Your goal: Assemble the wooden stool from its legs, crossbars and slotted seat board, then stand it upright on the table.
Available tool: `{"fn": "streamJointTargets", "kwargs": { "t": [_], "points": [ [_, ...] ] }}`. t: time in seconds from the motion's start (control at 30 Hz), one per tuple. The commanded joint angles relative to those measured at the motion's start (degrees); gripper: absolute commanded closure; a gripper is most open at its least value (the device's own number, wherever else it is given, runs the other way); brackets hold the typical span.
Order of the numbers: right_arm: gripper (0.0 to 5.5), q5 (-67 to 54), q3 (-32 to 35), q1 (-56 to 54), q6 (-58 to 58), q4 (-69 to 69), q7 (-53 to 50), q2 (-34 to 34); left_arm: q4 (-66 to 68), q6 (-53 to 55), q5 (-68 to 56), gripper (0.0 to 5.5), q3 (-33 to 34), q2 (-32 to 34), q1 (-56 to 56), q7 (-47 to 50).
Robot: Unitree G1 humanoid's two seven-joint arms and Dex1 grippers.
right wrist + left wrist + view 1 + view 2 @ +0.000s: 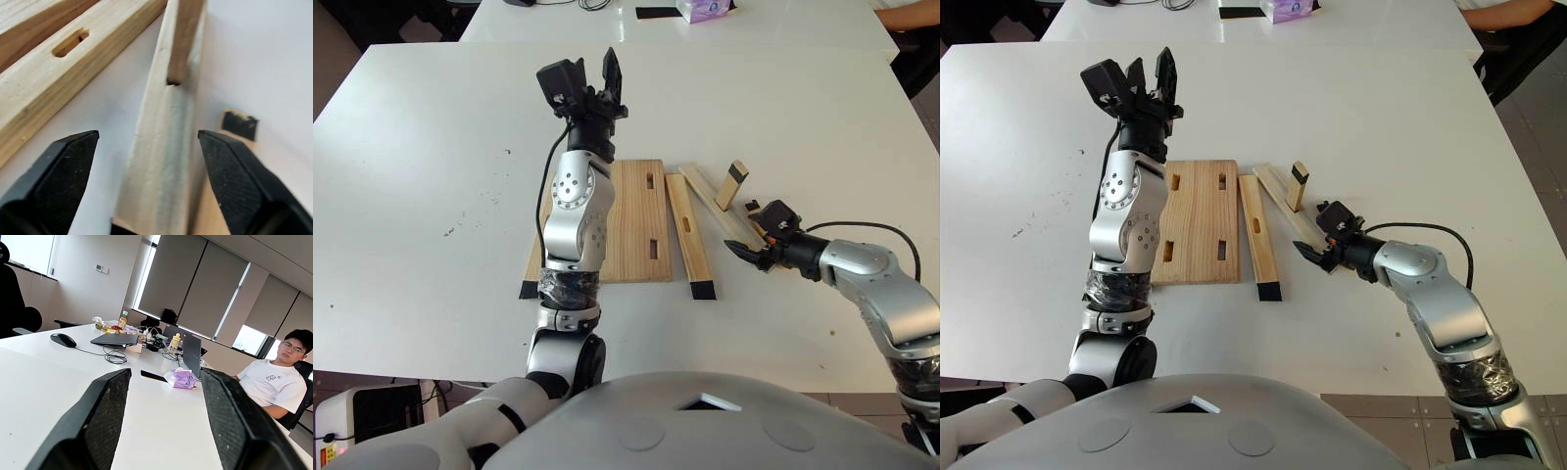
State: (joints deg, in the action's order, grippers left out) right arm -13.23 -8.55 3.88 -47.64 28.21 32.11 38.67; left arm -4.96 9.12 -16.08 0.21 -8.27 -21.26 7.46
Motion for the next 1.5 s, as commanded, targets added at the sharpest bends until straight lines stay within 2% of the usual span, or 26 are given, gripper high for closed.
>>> {"fn": "streamJointTargets", "kwargs": {
  "t": [0.03,0.27,0.6,0.77,0.87,0.97,1.07,1.13,1.23,1.37,1.5],
  "points": [
    [1.78,1.1,-1.6,0.4,-1.8,0.2,-0.8,0.1,-0.8,0.6,-0.7,2.89,-0.7,-3.4,4.6,0.7],
    [1.78,1.7,-2.5,1.0,-4.3,-1.9,-1.8,0.0,0.3,0.2,-0.9,2.89,-0.5,-3.0,3.7,0.7],
    [3.31,2.9,-0.7,0.1,-3.8,-3.4,-6.9,-3.0,2.5,-1.7,1.4,2.89,-0.2,-1.6,1.7,2.3],
    [3.44,1.3,2.5,-4.0,-5.9,-2.8,-10.4,-8.4,0.9,-2.3,3.8,2.89,1.1,-0.5,1.1,4.4],
    [3.44,-1.3,7.3,-8.6,-9.6,-1.6,-13.2,-13.7,-2.7,0.6,1.3,2.89,4.1,1.6,-0.4,4.1],
    [3.44,-7.4,17.0,-18.4,-14.4,-2.4,-17.3,-22.1,-6.3,6.2,-6.3,2.89,10.4,4.8,-4.3,2.9],
    [3.44,-19.7,28.4,-32.7,-15.6,-7.7,-19.5,-31.1,-6.8,16.2,-24.6,2.89,17.7,7.5,-9.6,-0.3],
    [3.44,-29.3,33.2,-40.4,-14.6,-12.6,-15.5,-32.7,-5.1,22.6,-39.1,2.89,22.0,10.2,-13.2,-4.5],
    [3.44,-35.3,33.7,-45.3,-12.8,-18.4,-6.0,-29.6,-3.5,29.5,-49.7,2.89,23.2,15.4,-16.9,-12.7],
    [3.44,-38.9,31.8,-47.7,-11.8,-23.1,6.1,-23.1,-5.8,34.9,-59.2,2.31,22.2,20.0,-19.0,-22.5],
    [3.44,-43.2,28.7,-49.9,-13.9,-24.3,16.4,-16.6,-6.2,38.2,-65.0,1.62,21.9,23.3,-18.5,-24.7]
  ]
}}
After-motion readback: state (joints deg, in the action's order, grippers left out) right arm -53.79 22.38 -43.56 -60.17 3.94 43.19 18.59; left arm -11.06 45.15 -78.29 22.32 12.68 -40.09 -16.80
